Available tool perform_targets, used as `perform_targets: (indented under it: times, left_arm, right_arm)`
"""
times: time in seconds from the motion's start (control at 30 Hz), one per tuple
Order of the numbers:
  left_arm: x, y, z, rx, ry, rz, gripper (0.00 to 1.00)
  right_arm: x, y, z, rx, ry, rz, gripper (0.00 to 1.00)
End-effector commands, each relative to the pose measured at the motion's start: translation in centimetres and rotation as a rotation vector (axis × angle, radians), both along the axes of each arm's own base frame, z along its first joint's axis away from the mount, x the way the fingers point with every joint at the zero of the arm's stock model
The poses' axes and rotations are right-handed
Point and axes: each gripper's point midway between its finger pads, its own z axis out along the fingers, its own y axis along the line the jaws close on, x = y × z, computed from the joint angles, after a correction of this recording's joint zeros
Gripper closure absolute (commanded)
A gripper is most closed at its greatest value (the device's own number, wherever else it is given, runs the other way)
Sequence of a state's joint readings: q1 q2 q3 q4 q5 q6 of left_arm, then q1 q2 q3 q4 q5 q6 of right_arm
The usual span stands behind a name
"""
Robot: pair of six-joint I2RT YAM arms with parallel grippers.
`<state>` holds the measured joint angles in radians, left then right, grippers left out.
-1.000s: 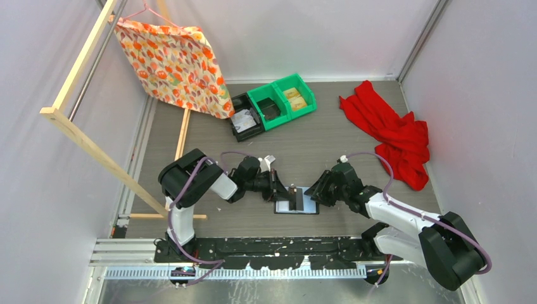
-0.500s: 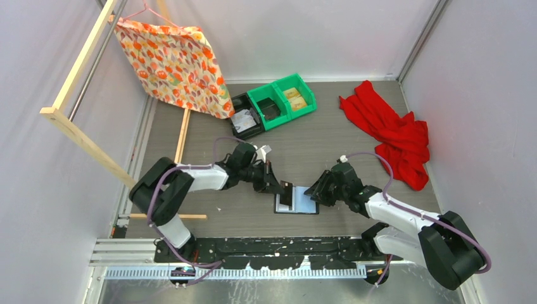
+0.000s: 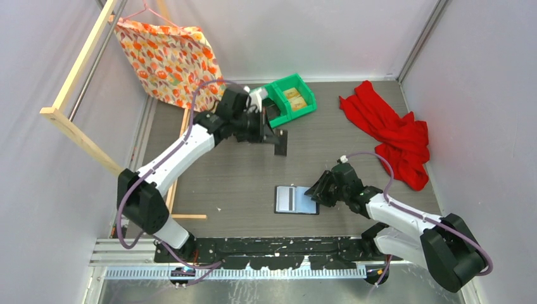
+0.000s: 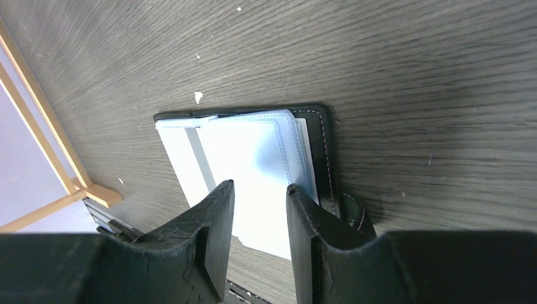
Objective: Take the credit cards out of the card holder
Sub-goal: Place the credit card in the storage box.
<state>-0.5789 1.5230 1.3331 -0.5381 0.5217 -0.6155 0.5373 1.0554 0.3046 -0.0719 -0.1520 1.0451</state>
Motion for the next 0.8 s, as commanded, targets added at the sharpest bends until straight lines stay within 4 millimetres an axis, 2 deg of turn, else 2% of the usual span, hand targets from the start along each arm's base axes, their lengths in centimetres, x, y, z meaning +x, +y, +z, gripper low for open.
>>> perform_targets:
  times: [0.0, 0.13, 0.23, 0.33, 0.43, 0.57, 0.7, 0.77]
  left_arm:
    - [4.1, 1.0, 1.9, 0.099, -0.050, 0.117, 0.99]
    - [9.2, 0.6, 4.0, 0.079, -0.119, 0.321, 0.99]
    - [12.0, -0.7, 5.6, -0.030, -0.150, 0.417, 0.99]
    - [14.6, -1.2, 5.7, -0.110, -0.145, 0.550, 0.99]
    - [16.9, -0.7, 5.5, -0.131, -0.175, 0.686, 0.99]
    - [18.2, -1.7, 6.0, -0.141, -0.206, 0.680, 0.99]
    - [18.9, -1.0, 5.1, -0.154, -0.207, 0.759, 1.00]
    - [19.1, -1.2, 5.6, -0.199, -0.213, 0.774, 1.00]
  right_arm:
    - [-1.7, -2.4, -2.1, -0.137, 0.062, -0.003, 0.58]
    - [-1.5, -2.8, -1.6, -0.152, 0.042, -0.008, 0.57]
    - [-1.4, -2.8, -1.2, -0.159, 0.032, 0.001, 0.54]
    - [-1.0, -2.6, -0.4, -0.148, 0.002, 0.002, 0.51]
    - [-0.4, -2.6, 0.7, -0.143, -0.035, -0.006, 0.49]
    - [0.3, -2.6, 1.2, -0.164, -0.066, 0.005, 0.48]
    - [0.5, -2.5, 1.2, -0.170, -0.074, 0.014, 0.47]
    - [0.7, -2.3, 1.2, -0.161, -0.078, 0.020, 0.44]
